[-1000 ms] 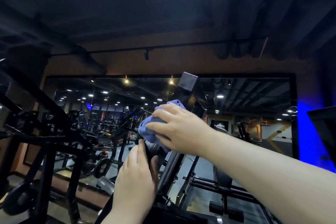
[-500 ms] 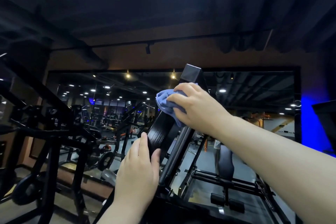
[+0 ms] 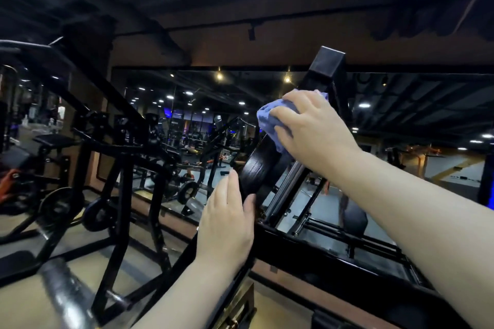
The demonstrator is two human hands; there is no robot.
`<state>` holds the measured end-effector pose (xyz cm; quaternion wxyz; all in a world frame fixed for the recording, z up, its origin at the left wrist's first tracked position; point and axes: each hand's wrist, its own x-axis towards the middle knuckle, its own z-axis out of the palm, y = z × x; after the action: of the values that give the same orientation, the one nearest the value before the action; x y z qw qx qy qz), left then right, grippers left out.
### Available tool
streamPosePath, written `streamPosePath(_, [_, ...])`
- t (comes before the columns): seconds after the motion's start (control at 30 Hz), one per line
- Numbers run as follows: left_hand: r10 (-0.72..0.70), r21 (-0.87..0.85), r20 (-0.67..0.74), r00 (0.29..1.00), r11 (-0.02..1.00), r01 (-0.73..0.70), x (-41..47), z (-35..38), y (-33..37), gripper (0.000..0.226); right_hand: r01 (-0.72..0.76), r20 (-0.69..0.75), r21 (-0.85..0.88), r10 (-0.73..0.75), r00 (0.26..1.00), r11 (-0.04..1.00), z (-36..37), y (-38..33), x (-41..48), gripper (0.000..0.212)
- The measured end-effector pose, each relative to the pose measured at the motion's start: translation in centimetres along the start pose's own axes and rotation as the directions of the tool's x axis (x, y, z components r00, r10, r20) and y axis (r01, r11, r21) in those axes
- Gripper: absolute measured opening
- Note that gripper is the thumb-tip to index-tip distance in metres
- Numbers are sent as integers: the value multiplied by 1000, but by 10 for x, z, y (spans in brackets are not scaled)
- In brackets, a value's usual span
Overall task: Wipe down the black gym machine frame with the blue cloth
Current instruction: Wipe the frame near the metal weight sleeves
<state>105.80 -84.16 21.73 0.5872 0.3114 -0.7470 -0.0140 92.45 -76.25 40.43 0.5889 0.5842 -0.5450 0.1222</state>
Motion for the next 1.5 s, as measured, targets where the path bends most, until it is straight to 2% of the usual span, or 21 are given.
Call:
streamPosePath(0.1, [46,11,-6,999,999,-46,-12,3,-10,61,8,-24,33,-7,1000,999,10,-34,-23,25])
streamPosePath(0.23, [25,5,12,1000,1000,-25,-18,1,-17,59,266,74,167,-281,957,950,13,-69,-47,28])
streamPosePath(0.3, [16,15,26,1000,1000,-16,-23,-1,-18,60,316,110,154,-334,936,936,9,-58,-37,29])
streamPosePath(0.43, [20,24,51,999,999,-21,-35,-6,-24,60,123,86,81,-129,988,989,4,-31,-12,29])
streamPosePath(0.53, [-17,22,45,999,1000,16,-42,-7,-29,61,16,33,54,-18,999,998,9,-51,-22,28])
streamPosePath(0.6, [-58,-13,51,997,998,58,-48,-7,-31,63,56,45,61,-59,997,997,14,-78,-38,28])
streamPosePath(0.7, [-146,-68,68,987,986,151,-57,-11,-31,67,256,96,183,-277,956,949,15,-100,-51,23])
streamPosePath(0.73, [-169,-80,65,984,982,174,-60,-13,-30,70,276,118,187,-300,946,943,14,-98,-49,24])
streamPosePath(0.77, [-184,-101,59,981,977,189,-60,-16,-28,73,253,132,164,-275,952,954,13,-94,-46,25])
streamPosePath(0.83, [-192,-169,29,981,966,194,-56,-21,-21,74,117,162,109,-134,978,987,8,-88,-41,29])
streamPosePath(0.87, [-192,-219,6,981,957,188,-52,-24,-16,72,54,190,121,-77,979,991,5,-90,-40,32])
streamPosePath(0.93, [-217,-361,-18,976,912,196,-45,-28,-7,65,15,219,240,-69,973,971,2,-100,-44,41])
streamPosePath(1.03, [-312,-634,66,948,720,281,-38,-32,3,56,-88,336,482,-91,937,872,-11,-112,-49,65])
streamPosePath(1.1, [-328,-722,126,936,617,313,-35,-33,11,64,-270,482,661,-120,868,700,-23,-108,-43,69])
streamPosePath(1.17, [-319,-669,140,937,667,327,-22,-30,21,77,-438,592,734,-172,788,520,-27,-99,-34,73])
streamPosePath(1.23, [-327,-551,124,937,763,339,-1,-28,26,84,-446,576,776,-213,789,447,-28,-88,-26,65])
streamPosePath(1.27, [-328,-513,105,939,791,333,8,-28,26,82,-386,528,786,-199,826,484,-24,-81,-23,58])
streamPosePath(1.3, [-303,-495,81,950,815,302,14,-26,23,73,-279,444,753,-147,884,596,-19,-74,-22,51])
streamPosePath(1.37, [-239,-490,20,971,844,218,14,-23,21,45,-66,227,521,-64,972,851,-5,-57,-20,43])
streamPosePath(1.4, [-244,-496,-9,970,843,207,7,-24,20,39,-13,173,397,-61,983,918,3,-50,-20,43])
streamPosePath(1.5, [-406,-525,-65,912,791,315,-27,-22,4,40,115,136,176,-140,981,978,27,-42,-25,44])
